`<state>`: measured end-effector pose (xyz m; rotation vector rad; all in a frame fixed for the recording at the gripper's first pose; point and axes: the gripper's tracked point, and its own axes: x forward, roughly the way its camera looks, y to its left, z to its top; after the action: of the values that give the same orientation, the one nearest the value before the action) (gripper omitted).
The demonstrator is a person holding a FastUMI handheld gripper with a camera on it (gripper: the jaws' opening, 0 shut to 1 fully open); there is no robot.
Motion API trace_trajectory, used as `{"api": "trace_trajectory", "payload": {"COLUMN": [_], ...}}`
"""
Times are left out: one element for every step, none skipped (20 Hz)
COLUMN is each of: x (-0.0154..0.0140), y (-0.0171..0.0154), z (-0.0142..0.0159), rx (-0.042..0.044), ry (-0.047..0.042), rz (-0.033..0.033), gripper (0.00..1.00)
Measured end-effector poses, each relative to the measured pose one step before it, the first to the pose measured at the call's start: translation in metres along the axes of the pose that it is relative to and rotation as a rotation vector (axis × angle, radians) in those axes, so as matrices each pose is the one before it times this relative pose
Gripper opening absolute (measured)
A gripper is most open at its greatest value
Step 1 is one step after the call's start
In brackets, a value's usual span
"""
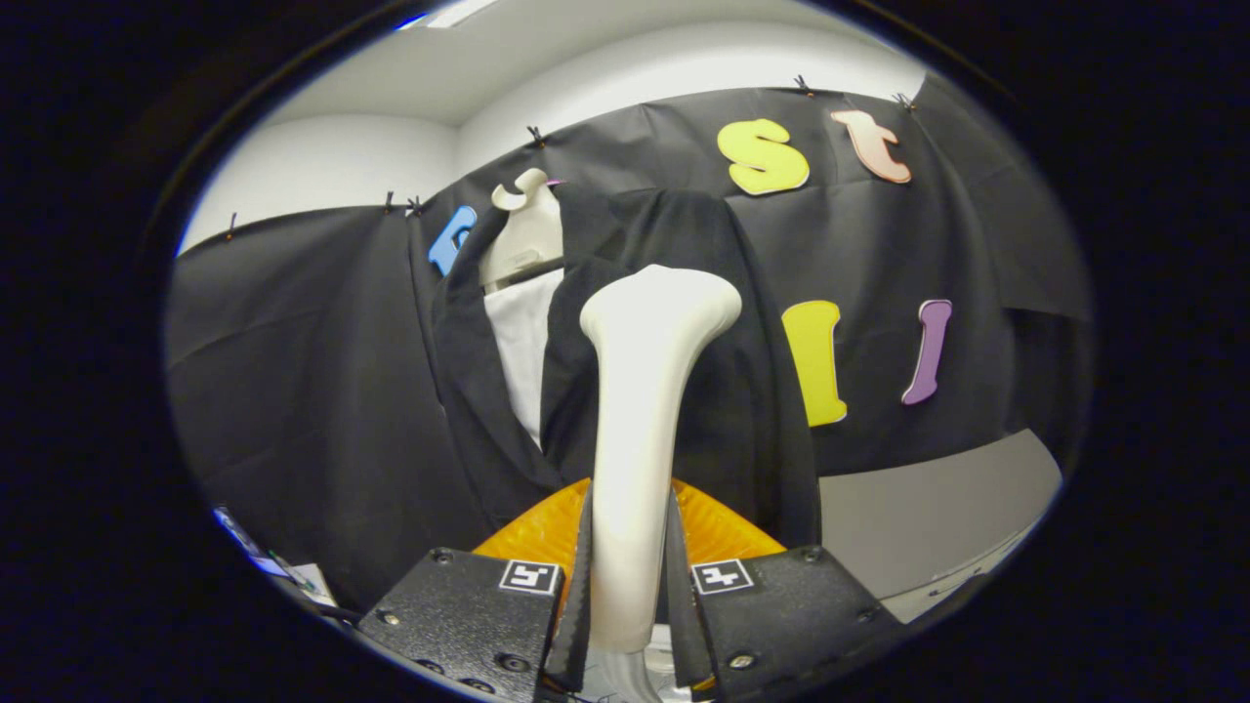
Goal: Iron the clothes twice with a garment steamer, once on the left side and once on the right side.
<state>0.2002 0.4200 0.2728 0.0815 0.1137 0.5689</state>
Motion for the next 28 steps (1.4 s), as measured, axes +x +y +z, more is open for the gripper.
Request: {"api": "trace_trajectory", "payload": {"x": [0.00142, 0.00192, -0.00015, 0.00040, 0.00078, 0.00131, 0.00183, 0.00144, 0.00179, 0.00232, 0.00194, 0.00209, 0.00272, 0.00253, 0.00285, 0.00209, 0.00198, 0.00179, 0.00034, 0.00106, 0.00190, 0.00280, 0.00216, 0.00128, 0.00196, 0.00180, 0.00107, 0.00232], "y": [-0.00039, -0.00117, -0.00232, -0.00015, 0.00021, -0.00027, 0.00024, -0.00140, -0.00030, 0.00002, 0.00033, -0.00067, 0.00044, 0.00064, 0.00167, 0.00173, 0.00018, -0.00048, 0.00023, -0.00018, -0.00142, -0.00091, -0.00162, -0.00161, -0.00105, -0.00009, 0.00045, -0.00005], "z": [-0.00721, -0.00736, -0.00816, -0.00753, -0.00874, -0.00783, -0.00895, -0.00787, -0.00972, -0.01071, -0.01017, -0.00944, -0.00883, -0.00937, -0.00953, -0.00866, -0.00735, -0.00584, -0.00782, -0.00560, -0.00537, -0.00467, -0.00534, -0.00461, -0.00475, -0.00400, -0.00403, -0.00299], "rx": [0.00275, -0.00143, -0.00303, -0.00126, -0.00008, -0.00061, -0.00034, -0.00156, 0.00003, -0.00084, 0.00076, 0.00027, -0.00025, 0.00015, -0.00115, -0.00119, -0.00048, -0.00287, 0.00041, 0.00250, 0.00240, 0.00002, 0.00005, 0.00009, -0.00307, -0.00311, -0.00247, -0.00209], "ry": [0.01320, 0.01376, 0.01328, 0.01362, 0.01332, 0.01447, 0.01388, 0.01449, 0.01446, 0.01533, 0.01504, 0.01570, 0.01446, 0.01556, 0.01721, 0.01513, 0.01148, 0.01029, 0.00994, 0.01017, 0.00912, 0.00868, 0.00946, 0.00891, 0.00900, 0.00673, 0.00700, 0.00510], "rz": [0.00029, -0.00165, -0.00093, 0.00068, 0.00073, -0.00247, -0.00279, -0.00180, -0.00192, -0.00172, -0.00070, -0.00036, 0.00057, 0.00164, 0.00331, 0.00378, 0.00165, -0.00025, -0.00062, -0.00124, -0.00281, -0.00443, -0.00408, -0.00327, -0.00204, -0.00113, -0.00191, -0.00001], "gripper": [0.36, 0.36, 0.36, 0.36, 0.36, 0.36, 0.36, 0.36, 0.36, 0.36, 0.36, 0.36, 0.36, 0.36, 0.36, 0.36, 0.36, 0.36, 0.36, 0.36, 0.36, 0.36, 0.36, 0.36, 0.36, 0.36, 0.36, 0.36]}}
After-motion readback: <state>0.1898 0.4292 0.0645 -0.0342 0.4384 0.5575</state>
